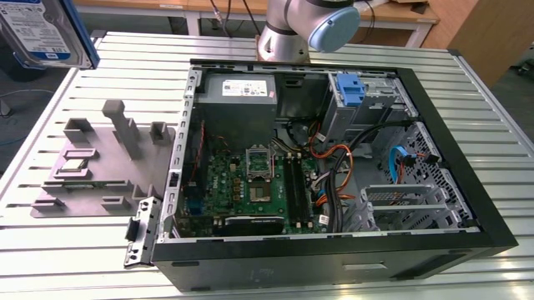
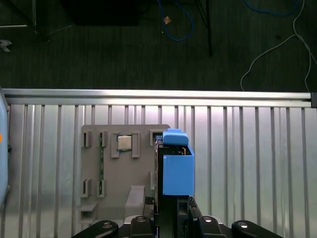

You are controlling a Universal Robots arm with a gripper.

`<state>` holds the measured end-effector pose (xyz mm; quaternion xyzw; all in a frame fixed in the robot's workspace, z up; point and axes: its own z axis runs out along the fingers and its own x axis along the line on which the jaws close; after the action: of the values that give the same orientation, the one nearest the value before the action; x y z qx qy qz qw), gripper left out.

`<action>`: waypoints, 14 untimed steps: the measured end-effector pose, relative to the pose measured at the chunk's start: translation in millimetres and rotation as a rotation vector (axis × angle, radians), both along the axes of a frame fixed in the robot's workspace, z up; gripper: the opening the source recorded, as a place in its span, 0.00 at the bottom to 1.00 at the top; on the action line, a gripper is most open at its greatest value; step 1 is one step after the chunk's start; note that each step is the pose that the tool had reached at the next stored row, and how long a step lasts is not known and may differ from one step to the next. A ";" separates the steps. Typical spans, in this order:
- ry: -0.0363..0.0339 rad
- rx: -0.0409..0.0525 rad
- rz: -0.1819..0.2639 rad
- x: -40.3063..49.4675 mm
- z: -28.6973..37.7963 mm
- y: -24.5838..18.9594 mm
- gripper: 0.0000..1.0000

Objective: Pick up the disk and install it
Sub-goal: 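Pick up the disk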

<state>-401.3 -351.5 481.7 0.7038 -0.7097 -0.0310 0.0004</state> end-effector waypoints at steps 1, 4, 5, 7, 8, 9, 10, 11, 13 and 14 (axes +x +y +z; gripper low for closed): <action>-0.0001 0.0000 0.000 0.0 0.7 0.0 0.35; 0.0000 0.0000 0.000 0.0 2.8 0.0 0.35; -0.0001 0.0000 0.000 0.0 3.3 0.0 0.35; -0.0001 0.0001 0.000 0.0 4.0 0.0 0.35; -0.0001 0.0000 0.000 0.0 4.4 0.0 0.35; -0.0001 0.0001 0.000 0.0 5.1 0.0 0.35; -0.0001 0.0001 0.000 0.0 5.9 0.0 0.35; -0.0001 0.0001 0.000 0.0 6.8 0.0 0.35; -0.0001 0.0000 0.000 0.0 8.8 0.0 0.35; 0.0000 0.0000 0.000 0.0 10.1 0.0 0.35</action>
<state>-401.2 -351.5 491.7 0.7038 -0.7097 -0.0310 0.0004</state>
